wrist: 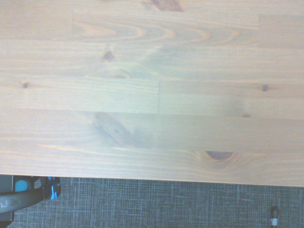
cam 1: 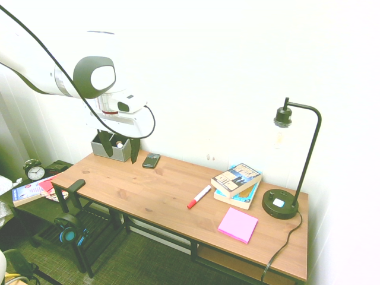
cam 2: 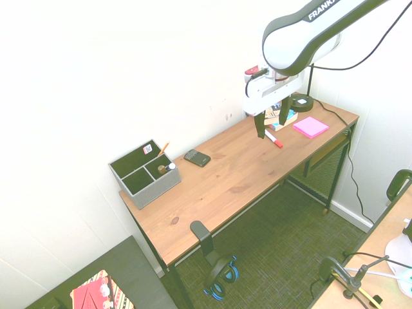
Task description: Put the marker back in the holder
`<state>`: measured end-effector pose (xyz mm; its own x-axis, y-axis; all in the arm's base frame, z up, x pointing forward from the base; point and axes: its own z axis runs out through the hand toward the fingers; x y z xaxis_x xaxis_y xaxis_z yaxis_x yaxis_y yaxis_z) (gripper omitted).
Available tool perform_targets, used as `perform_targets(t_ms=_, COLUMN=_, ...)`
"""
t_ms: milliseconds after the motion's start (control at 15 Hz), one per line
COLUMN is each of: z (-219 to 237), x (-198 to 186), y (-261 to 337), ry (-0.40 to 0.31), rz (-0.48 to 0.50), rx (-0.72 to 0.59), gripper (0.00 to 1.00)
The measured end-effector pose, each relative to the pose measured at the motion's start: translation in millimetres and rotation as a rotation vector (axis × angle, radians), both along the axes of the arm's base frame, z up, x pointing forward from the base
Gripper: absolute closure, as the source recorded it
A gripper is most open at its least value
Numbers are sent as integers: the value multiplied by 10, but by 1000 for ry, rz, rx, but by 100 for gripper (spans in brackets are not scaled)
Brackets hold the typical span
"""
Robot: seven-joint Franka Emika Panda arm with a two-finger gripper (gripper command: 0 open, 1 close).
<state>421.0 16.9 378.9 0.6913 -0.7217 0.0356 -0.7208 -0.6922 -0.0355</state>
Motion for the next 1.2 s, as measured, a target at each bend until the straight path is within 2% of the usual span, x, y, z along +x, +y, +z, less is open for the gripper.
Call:
perform_targets(t_ms=267, z=-47, x=48, y=-40, ry=-17, rz=-19, rx=14, gripper=0)
perform_targets(t_ms=667, z=-369, x=362, y=-799, ry=-54, rz=-121, rx=18, gripper=0)
perform_targets(t_ms=733, z=-453, x=419, y=-939, ry=-64, rz=-135, rx=12, gripper=0)
perform_targets(t_ms=933, z=-823, x=530, y=-1259, ry=-87, rz=-97, rx=-12, gripper=0)
perform_targets(t_ms=1200, z=-1215, x=615, y=-1543, ry=-59, rz=-121, rx=-5, gripper=0)
